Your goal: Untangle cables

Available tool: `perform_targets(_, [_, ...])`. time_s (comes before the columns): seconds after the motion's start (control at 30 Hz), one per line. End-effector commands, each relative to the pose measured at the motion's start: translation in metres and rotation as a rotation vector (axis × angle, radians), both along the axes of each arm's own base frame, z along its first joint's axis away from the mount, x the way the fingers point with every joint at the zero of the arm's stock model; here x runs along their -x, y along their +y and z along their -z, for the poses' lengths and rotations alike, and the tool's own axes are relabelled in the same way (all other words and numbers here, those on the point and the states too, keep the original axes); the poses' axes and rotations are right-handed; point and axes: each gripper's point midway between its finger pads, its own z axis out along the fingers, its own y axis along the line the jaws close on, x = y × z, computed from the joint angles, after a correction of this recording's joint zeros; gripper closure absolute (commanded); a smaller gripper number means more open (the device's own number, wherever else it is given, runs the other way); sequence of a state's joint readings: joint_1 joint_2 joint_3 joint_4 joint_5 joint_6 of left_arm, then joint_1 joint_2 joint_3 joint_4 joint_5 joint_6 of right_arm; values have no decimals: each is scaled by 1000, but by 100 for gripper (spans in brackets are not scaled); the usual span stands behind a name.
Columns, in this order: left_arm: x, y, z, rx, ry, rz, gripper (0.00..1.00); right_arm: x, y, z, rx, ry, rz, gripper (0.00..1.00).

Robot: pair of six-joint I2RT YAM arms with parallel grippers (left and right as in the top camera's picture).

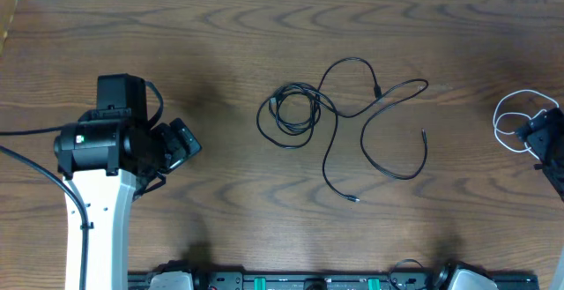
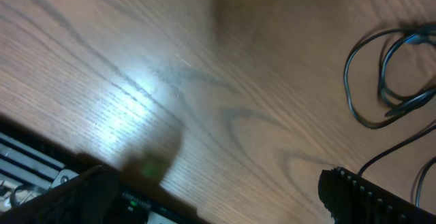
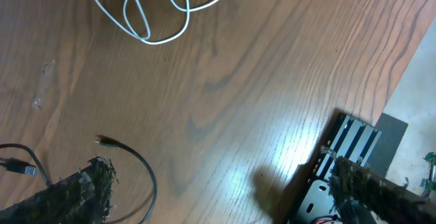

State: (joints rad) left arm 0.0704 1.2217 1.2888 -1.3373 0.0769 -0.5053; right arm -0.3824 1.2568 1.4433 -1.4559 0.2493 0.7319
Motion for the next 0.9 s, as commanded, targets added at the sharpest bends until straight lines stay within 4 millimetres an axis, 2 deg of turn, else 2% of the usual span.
perform_targets(0.0, [0,0,0,6,0,-18,1,2,-1,3,-6,9,19,1])
perform_targets(0.07, [-1,-7,0,48,-4,-15,1,2,-1,3,-6,9,19,1])
perform_targets(0.23, [-3,-60,-12,353,-26,47,2,2,-1,3,-6,9,19,1])
perform_targets(0.37, [-14,-88,-24,429,-121,259,2,2,-1,3,-6,9,19,1])
perform_targets(0.53, [-23,-107,-20,372,-138,357,2,2,-1,3,-6,9,19,1])
perform_targets(0.7, [-26,-122,1,314,-8,411,0,2,-1,3,-6,9,19,1])
perform_targets(0.73, [-29,-123,0,263,44,454,4,1,-1,3,-6,9,19,1])
perform_targets(0.87, [-45,-106,-18,38,120,471,4,2,-1,3,-6,9,19,1])
